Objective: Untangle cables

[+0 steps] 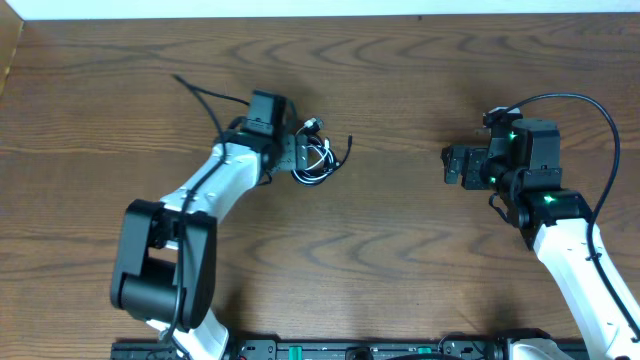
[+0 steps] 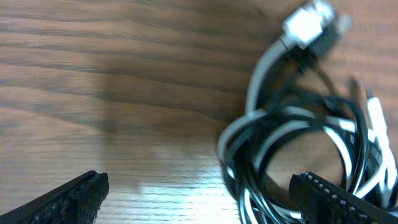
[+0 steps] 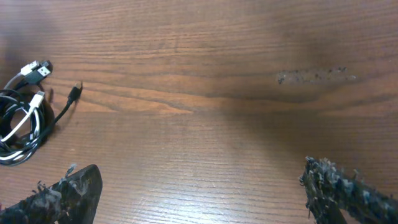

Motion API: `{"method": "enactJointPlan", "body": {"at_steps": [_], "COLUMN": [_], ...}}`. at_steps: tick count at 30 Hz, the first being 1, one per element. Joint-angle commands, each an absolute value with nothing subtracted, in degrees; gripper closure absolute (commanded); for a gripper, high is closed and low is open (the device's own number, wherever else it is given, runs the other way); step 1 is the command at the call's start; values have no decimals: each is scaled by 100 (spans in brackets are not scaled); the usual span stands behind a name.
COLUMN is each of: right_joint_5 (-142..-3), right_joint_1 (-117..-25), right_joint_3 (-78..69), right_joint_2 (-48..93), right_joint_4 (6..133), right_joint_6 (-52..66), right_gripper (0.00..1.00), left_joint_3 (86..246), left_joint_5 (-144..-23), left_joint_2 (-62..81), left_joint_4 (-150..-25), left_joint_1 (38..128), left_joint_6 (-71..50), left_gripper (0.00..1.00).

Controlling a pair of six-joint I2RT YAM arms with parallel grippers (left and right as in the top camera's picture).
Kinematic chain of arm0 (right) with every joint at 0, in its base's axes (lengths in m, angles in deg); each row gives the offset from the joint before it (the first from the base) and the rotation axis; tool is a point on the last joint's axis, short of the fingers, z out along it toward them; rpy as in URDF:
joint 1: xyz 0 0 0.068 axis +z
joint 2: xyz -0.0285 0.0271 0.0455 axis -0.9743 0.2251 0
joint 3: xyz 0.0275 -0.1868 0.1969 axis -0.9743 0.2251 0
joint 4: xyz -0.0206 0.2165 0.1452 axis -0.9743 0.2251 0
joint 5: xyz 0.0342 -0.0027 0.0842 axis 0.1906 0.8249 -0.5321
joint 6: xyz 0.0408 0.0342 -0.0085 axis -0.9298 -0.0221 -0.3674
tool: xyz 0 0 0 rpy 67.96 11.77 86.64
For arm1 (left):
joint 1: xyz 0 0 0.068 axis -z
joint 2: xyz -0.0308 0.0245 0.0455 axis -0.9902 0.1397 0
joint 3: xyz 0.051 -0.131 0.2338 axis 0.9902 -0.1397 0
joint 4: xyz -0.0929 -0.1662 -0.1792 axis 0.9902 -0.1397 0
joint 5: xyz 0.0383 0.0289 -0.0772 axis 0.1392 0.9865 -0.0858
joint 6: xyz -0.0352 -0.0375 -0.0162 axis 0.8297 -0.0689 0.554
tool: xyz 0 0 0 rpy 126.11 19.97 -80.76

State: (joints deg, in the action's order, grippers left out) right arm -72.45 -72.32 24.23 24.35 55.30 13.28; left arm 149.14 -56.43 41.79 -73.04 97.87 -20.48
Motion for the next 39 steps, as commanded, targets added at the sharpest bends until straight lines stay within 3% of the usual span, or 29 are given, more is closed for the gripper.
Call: {"method": "enactJointPlan", "body": {"at_steps": [1, 5, 8, 11, 13, 21, 23, 25, 32, 39], "right_joint_5": [-7284, -7284, -7284, -7284, -7284, -7288, -7461, -7743, -9035, -9686], "right_joint_1": [-7245, -7245, -7245, -7245, -7245, -7243, -7239, -7239, -7202, -6854], "right_joint_3": [2314, 2318, 2318, 2318, 2318, 2323, 2323, 2323, 2323, 2323], "right_joint_2": [2405, 2405, 2405, 2405, 2405, 2455, 2534, 2606, 3004, 3161], "right_joint_4": [5533, 5535, 5535, 5533, 5533, 5533, 5535, 5530, 5428, 5002], "right_joint_6": [1239, 1239, 1239, 1239, 1239, 1239, 1241, 1243, 1315, 1333], "right_gripper": [1, 1, 1, 1, 1, 2, 14, 17, 21, 20], "left_joint_3": [14980, 14980, 14980, 14980, 14980, 14982, 14982, 14982, 14982, 14982], "left_joint_5": [-5577, -5721, -5726, -5780, -6102, -6954, -7474, -7527, -7638, -8770], "left_joint_2": [4490, 4719, 4763, 4713, 4654, 4024, 3839, 3777, 3773, 3773], "left_joint_4": [-7311, -7320, -7324, -7350, -7363, -7265, -7092, -6972, -6867, -6319], "left_joint_1": [10058, 10327, 10449, 10571, 10641, 10869, 10869, 10873, 10873, 10873], "left_joint_6": [-2957, -3370, -3372, -3169, -3156, -2548, -2044, -1604, -612, 603], "left_gripper": [2, 5, 32, 68, 81, 91, 92, 92, 92, 93]}}
